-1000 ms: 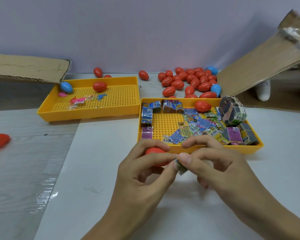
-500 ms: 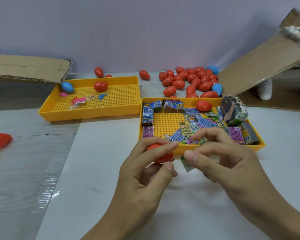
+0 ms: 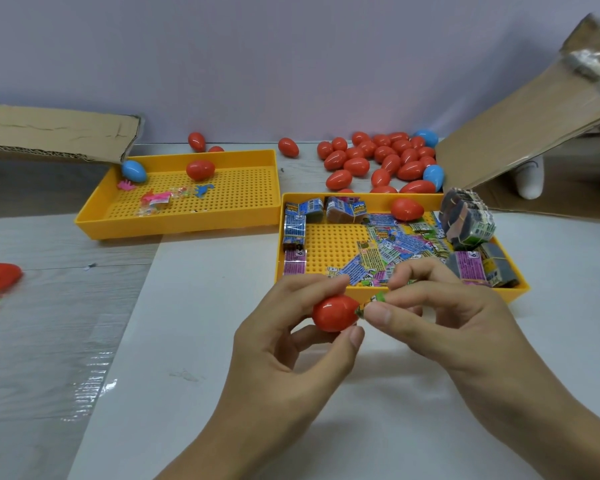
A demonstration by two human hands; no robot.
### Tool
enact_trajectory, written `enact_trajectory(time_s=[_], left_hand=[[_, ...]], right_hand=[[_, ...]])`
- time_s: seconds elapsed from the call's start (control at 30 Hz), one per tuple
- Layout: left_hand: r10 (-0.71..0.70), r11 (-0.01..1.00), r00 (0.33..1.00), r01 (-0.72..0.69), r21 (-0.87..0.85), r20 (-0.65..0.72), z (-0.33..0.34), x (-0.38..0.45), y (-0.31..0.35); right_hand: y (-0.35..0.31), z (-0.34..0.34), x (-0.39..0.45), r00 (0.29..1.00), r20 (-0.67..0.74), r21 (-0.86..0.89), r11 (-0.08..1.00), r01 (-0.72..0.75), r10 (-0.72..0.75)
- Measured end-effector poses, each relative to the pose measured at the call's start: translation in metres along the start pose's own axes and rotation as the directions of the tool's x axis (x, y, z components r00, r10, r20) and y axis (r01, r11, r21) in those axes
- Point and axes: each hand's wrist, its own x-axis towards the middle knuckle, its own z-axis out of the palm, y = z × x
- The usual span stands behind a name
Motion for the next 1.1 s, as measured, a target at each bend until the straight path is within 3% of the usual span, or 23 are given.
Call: enact_trajectory(time_s=[0.47,1.1], left_hand=[[-0.011,1.0,1.0,0.012,-0.027,0.019,0.0011,0.0004,0.0001],[0.071,0.993,0.997,-0.069,0.1,-0.012,0.0013,-0.0012,-0.0025]], right_hand=[[0.003,0.0022,0.0001,0.997,0.016,-0.07,0.995,0.073,-0.072],[-0.0011,-0.0013,0.0002,0.998,0.029,-0.132,0.989,0.064,-0.061]])
